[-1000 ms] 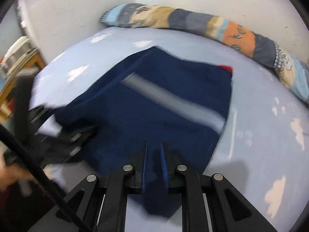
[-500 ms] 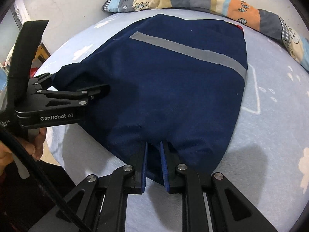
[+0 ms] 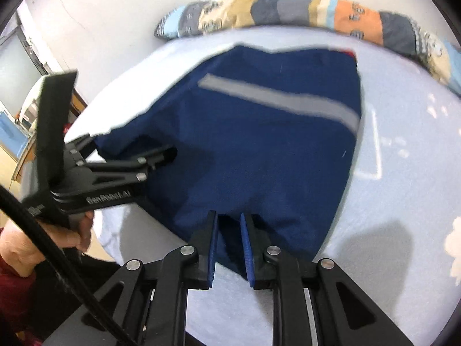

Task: Fold large clothes

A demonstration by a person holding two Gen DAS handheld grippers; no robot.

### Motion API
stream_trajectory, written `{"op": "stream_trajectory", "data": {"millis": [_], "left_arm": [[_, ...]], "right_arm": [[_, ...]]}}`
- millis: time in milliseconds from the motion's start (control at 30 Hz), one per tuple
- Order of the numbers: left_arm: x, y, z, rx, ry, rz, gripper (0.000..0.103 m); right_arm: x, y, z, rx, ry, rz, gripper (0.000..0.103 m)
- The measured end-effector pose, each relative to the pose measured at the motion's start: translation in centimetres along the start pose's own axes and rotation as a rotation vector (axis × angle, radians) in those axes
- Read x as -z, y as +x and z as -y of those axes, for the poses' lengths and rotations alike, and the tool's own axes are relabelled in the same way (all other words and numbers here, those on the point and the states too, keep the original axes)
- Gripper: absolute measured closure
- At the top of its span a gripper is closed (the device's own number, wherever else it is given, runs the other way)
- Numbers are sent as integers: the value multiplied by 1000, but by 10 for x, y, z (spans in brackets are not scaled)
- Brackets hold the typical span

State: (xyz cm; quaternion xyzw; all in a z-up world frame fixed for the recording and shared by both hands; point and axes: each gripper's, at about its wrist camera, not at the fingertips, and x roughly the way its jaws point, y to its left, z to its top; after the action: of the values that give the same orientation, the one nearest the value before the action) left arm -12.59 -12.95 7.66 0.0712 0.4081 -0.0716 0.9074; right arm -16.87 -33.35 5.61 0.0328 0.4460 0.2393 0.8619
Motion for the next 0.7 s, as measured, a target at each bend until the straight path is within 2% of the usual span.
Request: {"op": "stream_trajectory", "data": {"millis": [133, 200, 467, 700], "left_arm": [[-2, -5, 6, -12, 20, 36, 8], [-3, -7, 9, -16, 35, 51, 8], [-5, -3, 14, -34, 54, 53, 8], [-4, 1, 17, -57, 86, 46, 8]], "right_arm": [[-10, -18, 2, 42, 5, 86, 82], [-13, -18, 4, 71, -4, 100, 82], [-3, 8, 5, 90, -6, 22, 81], [1, 18, 15, 51, 48, -3, 79]]}}
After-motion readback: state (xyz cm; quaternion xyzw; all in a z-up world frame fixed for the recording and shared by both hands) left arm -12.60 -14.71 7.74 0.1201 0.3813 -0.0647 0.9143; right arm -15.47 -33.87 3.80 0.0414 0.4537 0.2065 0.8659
